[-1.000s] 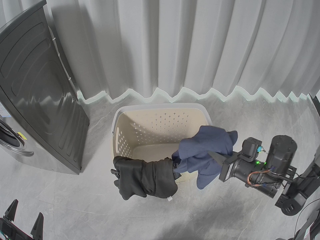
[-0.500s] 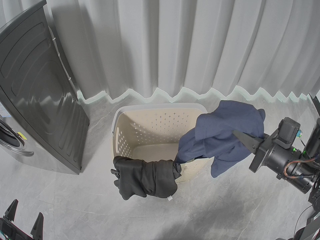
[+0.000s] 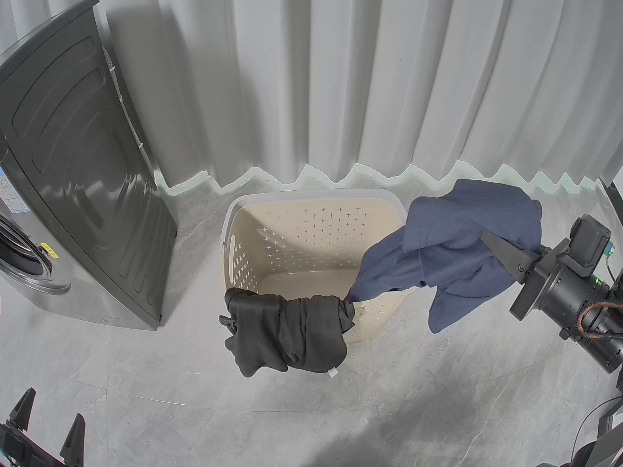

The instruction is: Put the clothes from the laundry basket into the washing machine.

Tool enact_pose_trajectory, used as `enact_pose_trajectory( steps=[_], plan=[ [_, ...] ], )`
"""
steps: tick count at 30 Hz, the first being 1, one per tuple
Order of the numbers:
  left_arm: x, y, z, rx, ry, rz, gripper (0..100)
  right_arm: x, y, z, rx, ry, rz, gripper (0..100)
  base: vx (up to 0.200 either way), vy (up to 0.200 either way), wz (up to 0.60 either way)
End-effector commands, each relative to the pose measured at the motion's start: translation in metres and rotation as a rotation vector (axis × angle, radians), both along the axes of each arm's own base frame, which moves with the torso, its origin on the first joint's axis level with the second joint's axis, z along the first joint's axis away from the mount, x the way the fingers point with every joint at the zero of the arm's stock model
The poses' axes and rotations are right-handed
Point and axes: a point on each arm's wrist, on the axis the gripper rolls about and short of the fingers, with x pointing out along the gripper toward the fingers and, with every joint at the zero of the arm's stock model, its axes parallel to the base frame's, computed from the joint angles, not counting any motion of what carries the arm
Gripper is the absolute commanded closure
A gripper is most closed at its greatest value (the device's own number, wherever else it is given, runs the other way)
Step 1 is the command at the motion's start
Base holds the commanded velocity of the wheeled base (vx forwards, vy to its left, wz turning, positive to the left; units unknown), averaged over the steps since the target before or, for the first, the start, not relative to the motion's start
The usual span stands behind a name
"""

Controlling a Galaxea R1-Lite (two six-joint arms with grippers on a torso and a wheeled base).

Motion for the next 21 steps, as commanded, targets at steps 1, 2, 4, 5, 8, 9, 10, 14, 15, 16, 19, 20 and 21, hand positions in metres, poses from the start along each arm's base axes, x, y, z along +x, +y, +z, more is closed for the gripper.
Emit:
enact_pose_trajectory(
  steps=[1,2,4,5,8,9,10,14,15,16,19,20,21],
  plan=[
    [-0.0003,0.0,-0.0044,0.0,-0.004,0.0,0,-0.0011,0.0004,0.0015,0.005,-0.007,0.007,100,0.0,0.2,0.0],
    [-0.0003,0.0,-0.0043,0.0,-0.005,0.0,0,-0.0012,0.0004,0.0017,0.006,-0.008,0.007,100,0.0,0.2,0.0],
    [-0.0003,0.0,-0.0044,0.0,-0.004,0.0,0,-0.0009,0.0005,0.0015,0.006,-0.008,0.007,100,0.0,0.2,0.0],
    [-0.0003,0.0,-0.0044,0.0,-0.004,0.0,0,-0.0009,0.0005,0.0015,0.006,-0.008,0.007,100,0.0,0.2,0.0],
    [-0.0003,0.0,-0.0044,0.0,-0.004,0.0,0,-0.0005,0.0013,0.0005,0.004,-0.006,0.01,100,0.0,0.2,0.0],
    [-0.0003,0.0,-0.0044,-0.002,-0.004,0.0,0,-0.0002,0.0016,0.0008,0.005,-0.007,0.01,100,0.0,0.2,0.0],
    [-0.0003,0.0,-0.0044,0.0,-0.004,0.0,0,-0.0004,0.0018,0.0008,0.005,-0.007,0.011,100,0.0,0.2,0.0],
    [-0.0003,0.0,-0.0044,0.0,-0.004,0.0,0,-0.0005,0.0023,0.0019,0.008,-0.012,0.02,100,0.0,0.2,0.0],
    [-0.0003,0.0,-0.0044,0.0,-0.004,0.0,0,-0.0009,0.0028,0.0026,0.012,-0.017,0.026,100,0.0,0.2,0.0],
    [-0.0003,0.0,-0.0044,0.0,-0.004,0.0,0,-0.0009,0.0029,0.0034,0.014,-0.023,0.028,100,0.0,0.2,0.0],
    [-0.0003,0.0,-0.0043,0.0,-0.005,0.0,0,-0.0019,0.004,0.0041,0.018,-0.028,0.035,100,0.0,0.2,0.0],
    [-0.0003,0.0,-0.0044,0.0,-0.004,0.0,0,-0.0021,0.0042,0.0042,0.019,-0.029,0.037,100,0.0,0.2,0.0],
    [-0.0003,0.0,-0.0044,0.0,-0.004,0.0,0,-0.0021,0.0042,0.0042,0.019,-0.029,0.039,100,0.0,0.2,0.0]
  ],
)
